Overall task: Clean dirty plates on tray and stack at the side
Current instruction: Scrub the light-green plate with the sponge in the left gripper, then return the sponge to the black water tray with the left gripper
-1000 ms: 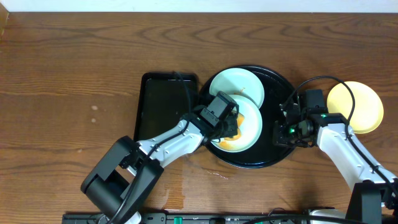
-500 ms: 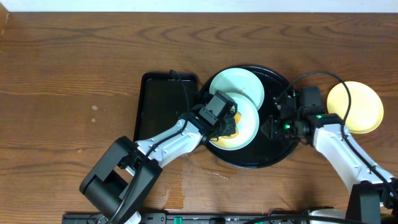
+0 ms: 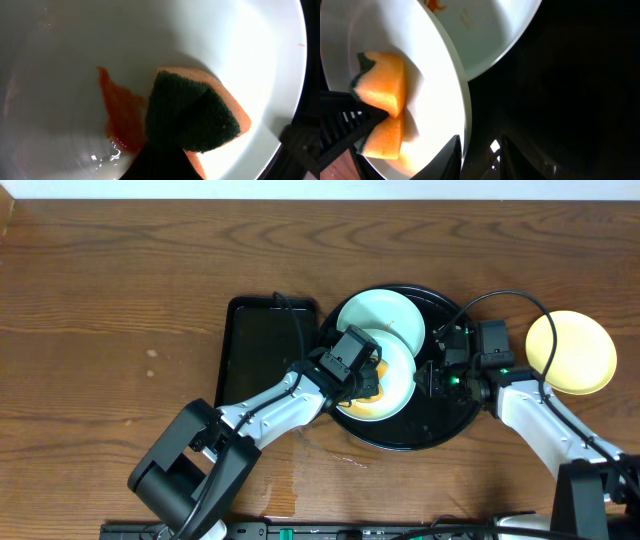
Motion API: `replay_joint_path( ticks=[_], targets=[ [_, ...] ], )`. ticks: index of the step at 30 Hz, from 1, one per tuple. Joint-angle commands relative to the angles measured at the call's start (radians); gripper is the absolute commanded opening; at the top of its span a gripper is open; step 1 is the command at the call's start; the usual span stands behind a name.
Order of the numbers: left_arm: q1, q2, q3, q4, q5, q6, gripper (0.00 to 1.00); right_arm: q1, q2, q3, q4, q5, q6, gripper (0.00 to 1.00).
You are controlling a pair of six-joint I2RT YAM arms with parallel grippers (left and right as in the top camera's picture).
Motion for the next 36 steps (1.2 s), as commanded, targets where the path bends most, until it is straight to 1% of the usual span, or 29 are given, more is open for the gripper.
replay_joint_path(
  ticks=[1,4,16,18,21,25,27,36],
  targets=[
    [0.009,-0.003,-0.002,-0.015,-0.04,0.01,0.07,0.024,0.023,-0.008,0.003,-0.024,-0.004,0.24],
    [0.009,-0.003,-0.002,-0.015,-0.04,0.01,0.08,0.027,0.04,-0.008,0.004,-0.025,-0.004,0.23],
    [0.009,-0.003,-0.002,-0.015,-0.04,0.01,0.08,0.031,0.06,-0.008,0.021,-0.029,-0.004,0.13],
    [0.009,-0.003,-0.002,-0.015,-0.04,0.01,0.08,0.031,0.06,-0.008,0.026,-0.029,-0.004,0.06],
    [0.009,-0.003,-0.002,-0.015,-0.04,0.01,0.07,0.031,0.06,-0.007,0.035,-0.029,-0.004,0.01],
    [0.009,-0.003,-0.002,-0.015,-0.04,0.011,0.07,0.031,0.06,-0.008,0.042,-0.024,-0.005,0.01],
    [0.011,-0.003,-0.002,-0.014,-0.046,0.031,0.07,0.031,0.06,-0.007,0.042,-0.02,-0.005,0.01],
    [0.037,-0.003,-0.002,-0.014,-0.147,0.047,0.07,0.031,0.06,-0.008,-0.007,0.022,-0.006,0.01]
  ],
)
